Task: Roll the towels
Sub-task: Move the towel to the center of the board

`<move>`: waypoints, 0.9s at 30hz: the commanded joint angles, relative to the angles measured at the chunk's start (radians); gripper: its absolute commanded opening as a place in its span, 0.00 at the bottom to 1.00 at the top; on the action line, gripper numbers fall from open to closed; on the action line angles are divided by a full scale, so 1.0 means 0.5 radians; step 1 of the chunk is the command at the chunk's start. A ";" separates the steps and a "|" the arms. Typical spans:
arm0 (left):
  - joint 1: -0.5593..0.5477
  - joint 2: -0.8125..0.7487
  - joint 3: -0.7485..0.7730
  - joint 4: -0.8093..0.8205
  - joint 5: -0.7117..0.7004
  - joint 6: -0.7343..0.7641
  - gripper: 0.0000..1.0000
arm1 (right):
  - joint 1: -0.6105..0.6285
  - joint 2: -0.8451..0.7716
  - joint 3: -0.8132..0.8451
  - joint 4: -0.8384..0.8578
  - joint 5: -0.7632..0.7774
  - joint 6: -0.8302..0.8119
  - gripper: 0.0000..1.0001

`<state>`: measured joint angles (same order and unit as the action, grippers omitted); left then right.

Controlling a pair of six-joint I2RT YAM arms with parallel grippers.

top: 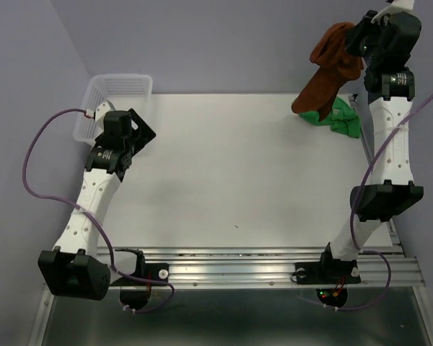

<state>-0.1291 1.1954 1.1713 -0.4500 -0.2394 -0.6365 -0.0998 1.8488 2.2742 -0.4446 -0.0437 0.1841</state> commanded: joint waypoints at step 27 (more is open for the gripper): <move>0.010 -0.437 -0.400 -0.165 0.156 0.052 0.99 | -0.070 -0.934 -2.692 0.552 -0.546 0.580 0.87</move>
<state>-0.1287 0.9482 1.0180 -0.5331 -0.1894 -0.6319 -0.0410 1.3041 1.0630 -0.0807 -0.4980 0.4427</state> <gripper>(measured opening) 0.987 0.680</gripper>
